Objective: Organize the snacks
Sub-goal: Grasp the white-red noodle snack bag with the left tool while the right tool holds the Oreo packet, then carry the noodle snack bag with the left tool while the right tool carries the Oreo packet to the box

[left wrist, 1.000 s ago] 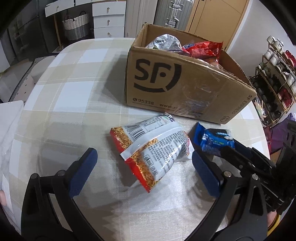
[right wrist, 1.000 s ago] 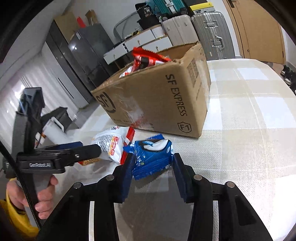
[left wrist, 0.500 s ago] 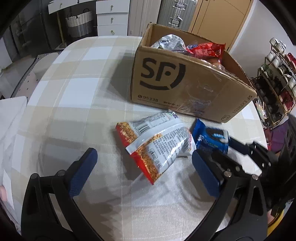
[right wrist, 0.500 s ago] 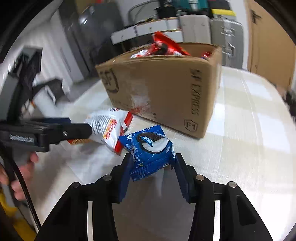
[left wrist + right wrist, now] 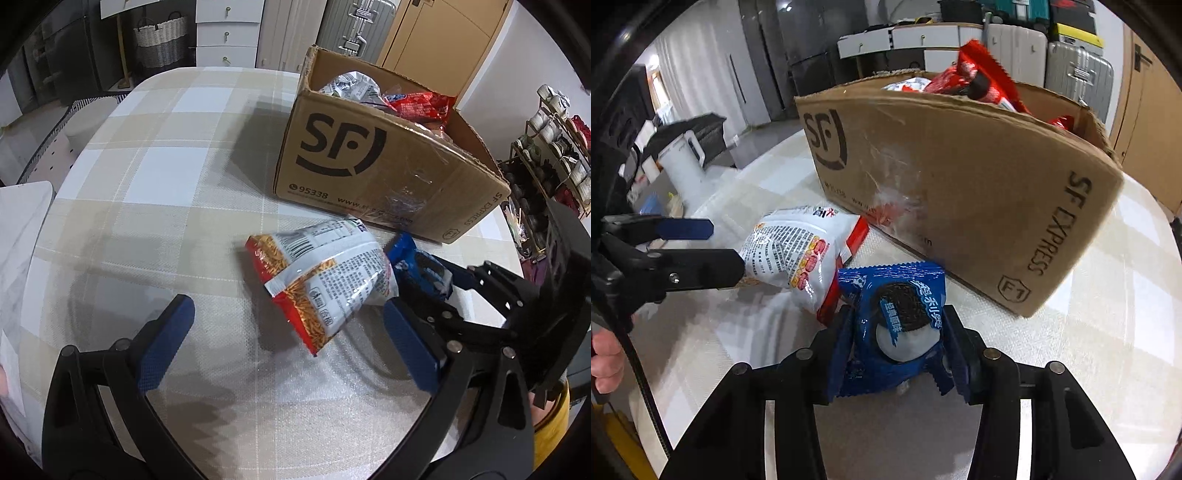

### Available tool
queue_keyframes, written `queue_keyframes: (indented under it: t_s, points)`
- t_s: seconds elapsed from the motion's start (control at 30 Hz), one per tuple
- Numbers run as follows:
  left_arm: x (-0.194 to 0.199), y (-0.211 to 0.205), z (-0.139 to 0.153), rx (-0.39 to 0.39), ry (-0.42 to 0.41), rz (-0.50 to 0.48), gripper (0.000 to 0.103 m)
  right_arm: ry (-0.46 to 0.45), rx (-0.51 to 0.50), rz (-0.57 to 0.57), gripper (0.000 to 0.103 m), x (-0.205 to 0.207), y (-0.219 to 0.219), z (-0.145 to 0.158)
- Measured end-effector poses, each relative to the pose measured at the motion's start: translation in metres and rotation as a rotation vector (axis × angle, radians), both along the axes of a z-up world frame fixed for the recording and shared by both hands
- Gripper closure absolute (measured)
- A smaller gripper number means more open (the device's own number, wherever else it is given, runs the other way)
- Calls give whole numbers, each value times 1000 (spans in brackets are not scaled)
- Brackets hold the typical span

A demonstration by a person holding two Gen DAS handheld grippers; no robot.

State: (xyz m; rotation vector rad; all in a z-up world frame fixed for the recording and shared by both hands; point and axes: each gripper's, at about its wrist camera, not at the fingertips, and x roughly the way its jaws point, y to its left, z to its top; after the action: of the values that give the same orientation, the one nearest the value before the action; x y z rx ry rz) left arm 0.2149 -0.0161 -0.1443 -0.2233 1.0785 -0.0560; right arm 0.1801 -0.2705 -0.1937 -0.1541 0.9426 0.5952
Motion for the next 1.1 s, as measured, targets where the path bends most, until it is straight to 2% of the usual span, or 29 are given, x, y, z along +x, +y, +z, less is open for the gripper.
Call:
queue_keyframes:
  t_s: [0.23, 0.4, 0.57, 0.6, 0.67, 0.7, 0.73, 0.77, 0.87, 1.1]
  points:
    - [11, -7, -3, -15, 9, -27, 1, 1, 174, -90, 57, -19, -43, 12]
    - [28, -22, -6, -41, 32, -45, 1, -19, 270, -114, 57, -32, -61, 19]
    - [44, -29, -26, -16, 97, 2, 1, -12, 343, -125, 57, -37, -69, 16]
    - [46, -26, -29, -35, 107, 14, 2, -9, 359, -125, 57, -37, -72, 16]
    - [46, -19, -31, -100, 100, 34, 12, -1, 377, -134, 57, -38, -76, 15]
    - [46, -17, -29, -108, 88, 41, 19, 6, 395, -136, 57, -37, -77, 14]
    - [45, -15, -27, -109, 81, 42, 31, 13, 408, -139, 57, -36, -79, 13]
    - [45, -15, -26, -120, 80, 32, 35, 19, 419, -144, 57, -35, -81, 12]
    - [41, -16, -24, -121, 66, 17, 43, 32, 456, -158, 57, -34, -86, 10]
    - [8, -15, -10, -63, 16, 4, 45, 10, 480, -168, 57, -34, -88, 13]
